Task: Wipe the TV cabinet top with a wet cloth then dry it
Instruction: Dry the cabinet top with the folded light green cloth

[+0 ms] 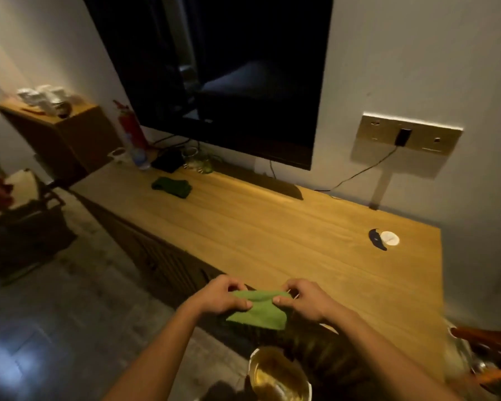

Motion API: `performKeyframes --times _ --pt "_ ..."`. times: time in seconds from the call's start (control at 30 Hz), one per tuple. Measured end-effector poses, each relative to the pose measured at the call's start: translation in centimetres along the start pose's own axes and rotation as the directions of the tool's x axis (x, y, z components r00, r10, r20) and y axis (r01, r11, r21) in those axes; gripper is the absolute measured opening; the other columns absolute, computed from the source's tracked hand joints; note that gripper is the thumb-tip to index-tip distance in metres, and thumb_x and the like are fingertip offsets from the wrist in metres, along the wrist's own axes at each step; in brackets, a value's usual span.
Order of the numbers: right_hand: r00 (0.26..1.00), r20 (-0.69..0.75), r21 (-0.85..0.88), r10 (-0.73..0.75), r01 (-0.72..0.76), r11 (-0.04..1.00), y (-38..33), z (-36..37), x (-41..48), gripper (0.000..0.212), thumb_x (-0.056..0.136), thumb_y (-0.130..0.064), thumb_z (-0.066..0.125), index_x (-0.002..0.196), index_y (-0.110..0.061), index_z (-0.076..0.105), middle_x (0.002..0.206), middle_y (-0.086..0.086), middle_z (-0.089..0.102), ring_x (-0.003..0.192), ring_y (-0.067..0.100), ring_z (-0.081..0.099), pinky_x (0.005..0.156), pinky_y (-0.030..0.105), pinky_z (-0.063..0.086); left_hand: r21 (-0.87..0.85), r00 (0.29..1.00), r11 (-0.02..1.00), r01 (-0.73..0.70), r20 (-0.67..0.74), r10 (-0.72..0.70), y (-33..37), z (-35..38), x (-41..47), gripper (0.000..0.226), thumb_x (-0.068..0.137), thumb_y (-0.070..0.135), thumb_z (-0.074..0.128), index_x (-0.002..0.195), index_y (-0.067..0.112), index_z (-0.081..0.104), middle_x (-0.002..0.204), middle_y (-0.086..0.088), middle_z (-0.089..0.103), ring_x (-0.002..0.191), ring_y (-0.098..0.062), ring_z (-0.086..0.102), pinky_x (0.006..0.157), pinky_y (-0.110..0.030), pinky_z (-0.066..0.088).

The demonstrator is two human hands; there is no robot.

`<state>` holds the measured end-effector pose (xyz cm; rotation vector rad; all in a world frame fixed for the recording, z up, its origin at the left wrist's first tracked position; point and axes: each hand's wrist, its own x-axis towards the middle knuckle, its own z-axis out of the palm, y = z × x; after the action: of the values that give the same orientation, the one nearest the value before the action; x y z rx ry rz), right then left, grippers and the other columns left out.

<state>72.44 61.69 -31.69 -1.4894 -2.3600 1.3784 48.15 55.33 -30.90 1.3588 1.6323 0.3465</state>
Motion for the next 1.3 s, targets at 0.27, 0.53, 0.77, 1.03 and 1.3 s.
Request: performKeyframes --times 0.27,0.53,0.77,1.03,1.3 --pt "0.976 0.164 0.248 -0.143 0.099 0.964 -15.3 4.5 9.9 0.021 0.1 -0.03 0.052 0.115 -0.016 0.054 0.091 -0.001 0.055 0.072 0.005 0.051 0.056 0.011 0.041 -0.299 0.937 0.951 -0.074 -0.348 -0.036 -9.9 -11.4 -2.8 0.017 0.084 0.01 0.075 0.097 0.008 0.064 0.086 -0.001 0.065 0.076 -0.002 0.059 0.069 -0.018 0.047" --pt "0.994 0.071 0.464 -0.081 0.039 0.885 -25.4 11.9 20.0 0.038 0.09 -0.032 0.068 0.118 -0.021 0.045 0.087 0.007 0.068 0.069 0.015 0.062 0.063 0.024 0.048 -0.629 0.907 0.776 -0.051 -0.355 -0.228 -21.4 -21.3 -0.8 0.022 0.079 0.025 0.079 0.098 0.022 0.068 0.089 -0.004 0.073 0.081 -0.012 0.07 0.068 -0.028 0.053" --pt "0.988 -0.107 0.512 -0.112 0.151 0.846 -31.6 14.8 26.9 0.039 0.087 -0.011 0.071 0.121 -0.028 0.061 0.113 -0.002 0.066 0.102 0.012 0.063 0.079 0.019 0.053 -0.812 0.926 0.582 -0.046 -0.254 -0.28 -25.7 -27.4 2.2 0.042 0.062 0.041 0.085 0.098 0.027 0.07 0.102 -0.008 0.074 0.094 -0.024 0.072 0.075 -0.036 0.056" --pt "0.983 -0.027 0.543 -0.182 0.167 0.823 -35.9 13.8 35.6 0.058 0.089 -0.003 0.064 0.135 -0.037 0.053 0.129 -0.012 0.057 0.118 0.005 0.055 0.102 0.039 0.048 -0.985 0.89 -0.099 0.14 0.169 -0.424 -27.7 -28.8 9.0 0.046 0.085 0.053 0.064 0.124 0.029 0.062 0.121 -0.013 0.069 0.111 -0.039 0.065 0.083 -0.055 0.054" --pt "0.992 0.107 0.778 -0.061 -0.045 0.626 -35.5 11.9 46.5 0.068 0.088 0.011 0.055 0.139 -0.034 0.05 0.135 -0.002 0.056 0.122 0.015 0.056 0.097 0.037 0.052 -0.968 0.879 -0.166 -0.187 -0.089 -0.468 -28.9 -36.1 16.7 0.042 0.084 0.012 0.065 0.125 0.004 0.063 0.11 -0.023 0.071 0.089 -0.036 0.073 0.063 -0.042 0.059"
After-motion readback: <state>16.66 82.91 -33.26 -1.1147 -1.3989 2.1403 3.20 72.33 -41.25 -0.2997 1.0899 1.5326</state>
